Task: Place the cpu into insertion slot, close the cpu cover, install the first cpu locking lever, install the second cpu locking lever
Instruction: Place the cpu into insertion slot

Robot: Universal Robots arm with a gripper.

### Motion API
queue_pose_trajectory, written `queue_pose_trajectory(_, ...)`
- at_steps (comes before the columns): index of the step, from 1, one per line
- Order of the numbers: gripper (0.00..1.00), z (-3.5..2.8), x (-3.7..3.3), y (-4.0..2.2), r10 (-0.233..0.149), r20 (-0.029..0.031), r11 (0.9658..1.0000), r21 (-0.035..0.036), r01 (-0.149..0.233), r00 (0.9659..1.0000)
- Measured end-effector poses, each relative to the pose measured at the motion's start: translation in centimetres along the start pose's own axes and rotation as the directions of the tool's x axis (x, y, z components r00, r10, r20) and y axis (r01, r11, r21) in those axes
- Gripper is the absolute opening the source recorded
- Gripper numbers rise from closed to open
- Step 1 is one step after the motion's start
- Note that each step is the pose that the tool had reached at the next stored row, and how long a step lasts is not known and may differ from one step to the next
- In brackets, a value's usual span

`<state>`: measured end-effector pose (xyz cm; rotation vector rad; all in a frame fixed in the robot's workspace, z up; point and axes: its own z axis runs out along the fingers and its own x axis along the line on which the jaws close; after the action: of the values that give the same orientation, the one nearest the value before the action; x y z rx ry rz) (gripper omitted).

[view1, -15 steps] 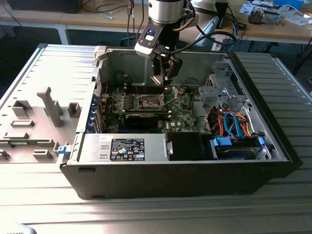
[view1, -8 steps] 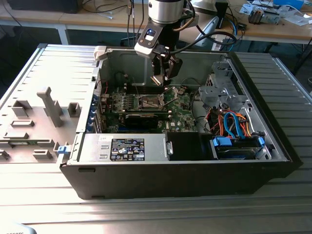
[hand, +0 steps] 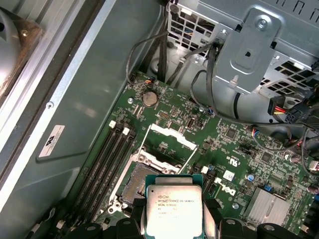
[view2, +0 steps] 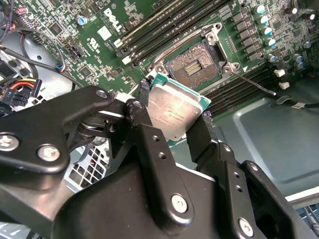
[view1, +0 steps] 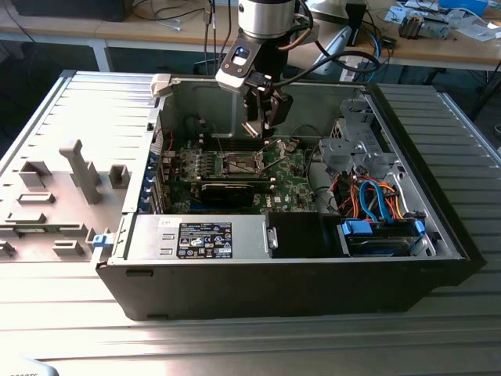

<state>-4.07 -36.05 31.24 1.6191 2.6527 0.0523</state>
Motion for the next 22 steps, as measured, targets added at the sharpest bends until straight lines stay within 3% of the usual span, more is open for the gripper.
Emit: queue_pose_trajectory(22,0.54,0.26,0.00,-0.01,0.025,0.0011,0.9997,0.0003,-0.025,0.9997)
